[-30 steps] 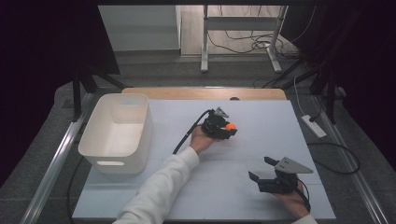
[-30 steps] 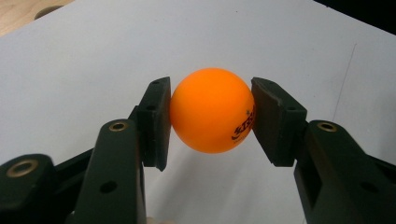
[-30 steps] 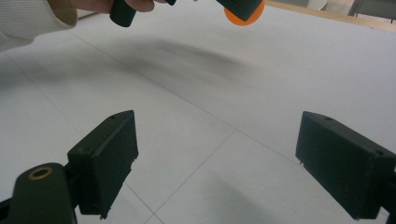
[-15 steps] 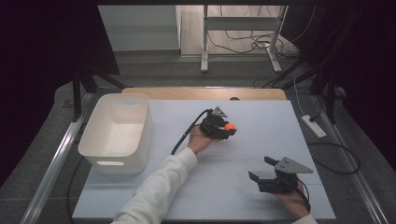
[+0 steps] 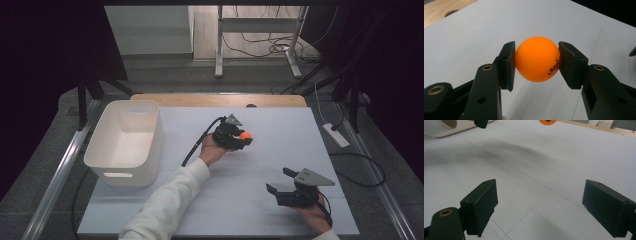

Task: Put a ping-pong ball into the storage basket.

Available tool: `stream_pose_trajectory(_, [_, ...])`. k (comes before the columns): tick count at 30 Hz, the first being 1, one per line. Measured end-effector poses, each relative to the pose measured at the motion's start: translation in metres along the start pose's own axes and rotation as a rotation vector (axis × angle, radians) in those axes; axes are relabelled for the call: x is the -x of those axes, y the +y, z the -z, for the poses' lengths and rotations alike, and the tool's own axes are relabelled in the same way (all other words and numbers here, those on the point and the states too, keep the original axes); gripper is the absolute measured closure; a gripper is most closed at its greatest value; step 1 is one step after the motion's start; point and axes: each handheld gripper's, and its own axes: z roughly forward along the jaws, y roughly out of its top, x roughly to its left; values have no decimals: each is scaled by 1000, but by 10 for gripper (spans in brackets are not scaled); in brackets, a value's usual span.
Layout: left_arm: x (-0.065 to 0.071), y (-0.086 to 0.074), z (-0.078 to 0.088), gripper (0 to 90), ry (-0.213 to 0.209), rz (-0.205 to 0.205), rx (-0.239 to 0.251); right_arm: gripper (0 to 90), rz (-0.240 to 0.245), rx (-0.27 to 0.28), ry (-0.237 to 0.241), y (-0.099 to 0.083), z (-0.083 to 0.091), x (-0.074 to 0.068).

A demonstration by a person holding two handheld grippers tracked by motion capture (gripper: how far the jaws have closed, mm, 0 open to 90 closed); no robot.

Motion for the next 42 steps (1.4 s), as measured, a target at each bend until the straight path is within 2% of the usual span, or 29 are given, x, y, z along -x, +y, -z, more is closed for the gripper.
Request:
stream_pose_trajectory(21, [-4,-4,15,509,5,14,23,128,2,0,-2,0,0,-1])
stream_pose_trajectory(32, [-2,-5,29,509,15,-7,35,128,5,-2,-3,0,0,-1])
stream_pose_trajectory(42, [-2,-8,35,509,15,1,48,128,8,-5,-7,0,-1,-1])
